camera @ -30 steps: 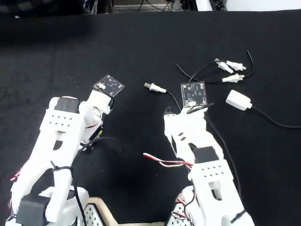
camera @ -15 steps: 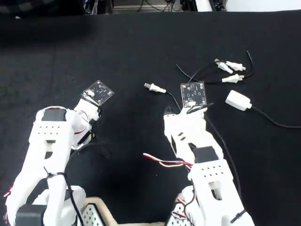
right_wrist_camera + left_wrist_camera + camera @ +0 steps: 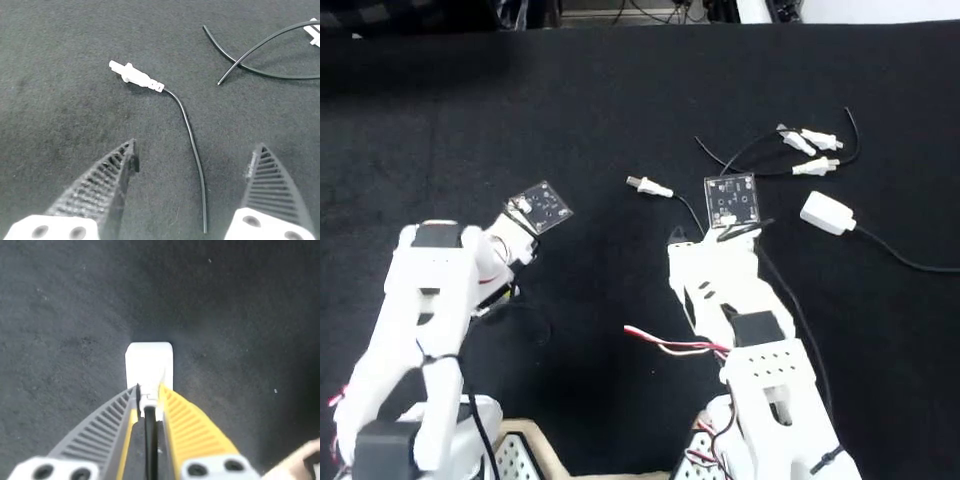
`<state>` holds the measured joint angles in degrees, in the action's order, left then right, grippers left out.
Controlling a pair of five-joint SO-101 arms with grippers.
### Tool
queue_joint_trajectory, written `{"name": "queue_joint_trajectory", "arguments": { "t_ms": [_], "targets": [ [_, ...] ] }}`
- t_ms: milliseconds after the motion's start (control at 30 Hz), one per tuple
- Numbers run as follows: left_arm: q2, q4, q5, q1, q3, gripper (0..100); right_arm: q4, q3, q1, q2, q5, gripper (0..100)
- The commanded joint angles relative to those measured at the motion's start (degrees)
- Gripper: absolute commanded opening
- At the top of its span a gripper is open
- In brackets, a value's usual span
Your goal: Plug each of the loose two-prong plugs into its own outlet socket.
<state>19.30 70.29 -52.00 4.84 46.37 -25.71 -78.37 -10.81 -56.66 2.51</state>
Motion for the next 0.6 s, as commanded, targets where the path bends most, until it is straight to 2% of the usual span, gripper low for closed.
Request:
{"name": "queue_joint_trajectory", "arguments": {
  "t_ms": [0,267,467,567],
  "targets": [
    [-6.77,7.91,-3.52,2.33,-2.24,3,0.88,0.40,-0.88,-0.48,0.44,35.0],
    [-10.64,10.11,-9.05,9.98,-5.58,3,0.88,0.40,-0.88,-0.75,0.44,35.0],
    [-11.34,9.67,-8.26,5.23,-5.58,3,0.88,0.48,-0.88,-0.66,0.44,35.0],
    [-11.34,9.58,-4.04,1.89,-5.85,3,0.88,0.48,-0.88,-0.57,0.44,35.0]
  ]
}}
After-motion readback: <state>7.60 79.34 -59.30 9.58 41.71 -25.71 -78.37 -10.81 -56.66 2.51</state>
